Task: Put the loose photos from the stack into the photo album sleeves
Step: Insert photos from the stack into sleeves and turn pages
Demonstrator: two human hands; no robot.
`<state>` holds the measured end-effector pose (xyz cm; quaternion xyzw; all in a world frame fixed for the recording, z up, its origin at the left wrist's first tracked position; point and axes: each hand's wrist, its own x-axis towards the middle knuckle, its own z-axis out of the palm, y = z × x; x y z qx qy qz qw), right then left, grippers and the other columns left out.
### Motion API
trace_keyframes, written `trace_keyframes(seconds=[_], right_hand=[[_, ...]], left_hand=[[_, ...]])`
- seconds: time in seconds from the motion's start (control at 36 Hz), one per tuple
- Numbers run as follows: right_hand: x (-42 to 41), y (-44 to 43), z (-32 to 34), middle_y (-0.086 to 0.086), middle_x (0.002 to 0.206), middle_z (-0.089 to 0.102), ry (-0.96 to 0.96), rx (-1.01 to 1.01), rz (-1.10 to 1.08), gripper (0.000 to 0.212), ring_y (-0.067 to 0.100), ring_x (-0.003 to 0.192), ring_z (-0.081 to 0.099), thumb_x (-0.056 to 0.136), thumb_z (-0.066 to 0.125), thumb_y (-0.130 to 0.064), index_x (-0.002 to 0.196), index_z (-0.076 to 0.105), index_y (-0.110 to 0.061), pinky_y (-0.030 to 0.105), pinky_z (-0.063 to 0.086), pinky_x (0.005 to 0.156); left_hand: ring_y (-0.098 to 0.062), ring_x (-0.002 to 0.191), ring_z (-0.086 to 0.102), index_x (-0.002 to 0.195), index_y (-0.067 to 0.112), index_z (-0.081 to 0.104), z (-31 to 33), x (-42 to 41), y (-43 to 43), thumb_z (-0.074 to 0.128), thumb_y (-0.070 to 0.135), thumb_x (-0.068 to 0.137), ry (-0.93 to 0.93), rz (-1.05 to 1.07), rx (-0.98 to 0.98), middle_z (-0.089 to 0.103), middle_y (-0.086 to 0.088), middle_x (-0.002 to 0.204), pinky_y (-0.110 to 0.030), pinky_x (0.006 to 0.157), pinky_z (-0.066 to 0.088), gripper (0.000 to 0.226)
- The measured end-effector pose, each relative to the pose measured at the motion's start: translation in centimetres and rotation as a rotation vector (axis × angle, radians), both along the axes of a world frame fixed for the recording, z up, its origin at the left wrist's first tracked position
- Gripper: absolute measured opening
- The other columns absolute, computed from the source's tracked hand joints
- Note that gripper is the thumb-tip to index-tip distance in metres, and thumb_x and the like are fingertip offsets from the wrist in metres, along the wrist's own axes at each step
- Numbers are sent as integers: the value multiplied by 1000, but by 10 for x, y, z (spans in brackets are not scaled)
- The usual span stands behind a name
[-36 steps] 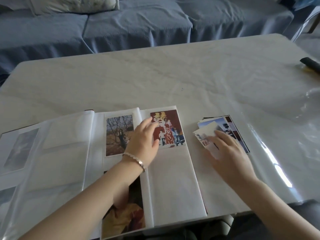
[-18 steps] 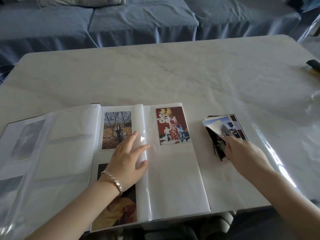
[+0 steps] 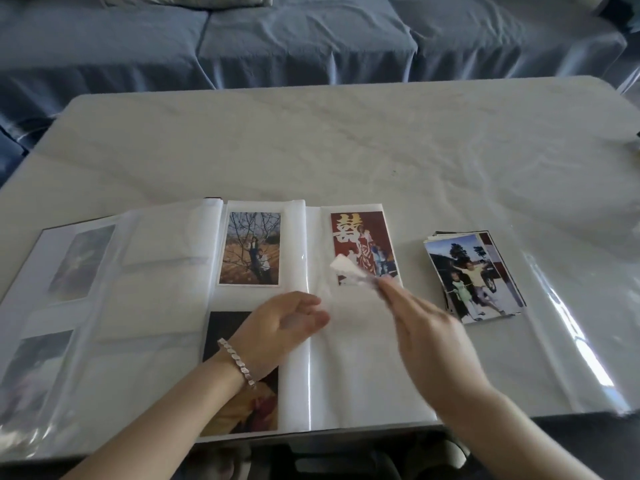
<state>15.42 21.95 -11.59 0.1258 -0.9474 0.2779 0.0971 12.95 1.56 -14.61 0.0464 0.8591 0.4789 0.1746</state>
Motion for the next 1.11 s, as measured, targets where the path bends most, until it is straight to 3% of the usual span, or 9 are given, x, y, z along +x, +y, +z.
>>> trace_keyframes(seconds=[0.08,0.14,0.25,0.39,0.47,0.56,0.67,0.75,1.11], right_hand=[[6,-26,-7,9,120,64,-74,37,98,48,19,94,68,80,63,10,126,57,-3,25,51,82],[7,-37,-13,2,144,42,-158,55,189,50,11,128,46,95,47,-5,143,36,-12,14,24,104],[6,-42,-21,-8,155,17,-289,112,341,53,2,141,12,101,31,-36,149,15,-23,0,-12,98],[1,-13,-25,-20,149,21,-354,118,231,56,-2,137,19,95,30,-49,147,19,-31,14,3,106],[-5,13,-28,-11,151,26,-339,167,97,53,4,137,24,96,36,-42,146,26,-25,16,10,109],[-7,29,-30,-6,148,37,-363,180,3,49,12,133,37,97,43,-33,143,36,-19,21,25,107],[-3,34,-35,-8,148,36,-390,182,5,39,17,127,46,95,49,-27,133,51,-17,24,35,102],[0,32,-36,-5,148,36,-390,177,12,35,18,126,48,94,52,-24,127,56,-13,26,38,100],[0,29,-36,0,144,43,-372,146,-20,28,25,115,57,91,57,-16,116,63,-6,36,50,90]], left_hand=[[4,92,61,98,27,63,6,4,2,47,86,59,-53,16,197,68,9,97,-9,81,45,73],[7,88,61,93,26,65,8,5,4,52,70,75,-53,34,230,69,16,93,-4,75,41,49],[0,79,64,80,27,67,3,2,4,62,27,88,-43,255,109,71,10,82,-4,62,44,9],[-16,61,55,77,3,66,0,-5,-2,60,19,90,87,465,-9,67,-14,72,-12,48,36,21],[-12,50,46,62,7,54,3,-6,-3,60,17,90,183,497,-118,53,-4,54,-12,43,33,30],[-22,62,51,79,-5,60,5,-6,-2,58,16,90,238,505,-208,59,-10,69,-19,49,30,23],[-17,59,41,79,-2,55,9,-4,2,61,15,89,318,508,-288,55,-10,70,-10,50,34,20],[-22,61,46,84,-9,59,10,-5,4,61,15,89,314,500,-305,64,-20,76,-21,50,28,24],[-11,44,35,55,16,35,22,-11,-2,65,19,85,373,447,-409,38,6,46,-21,44,24,42]])
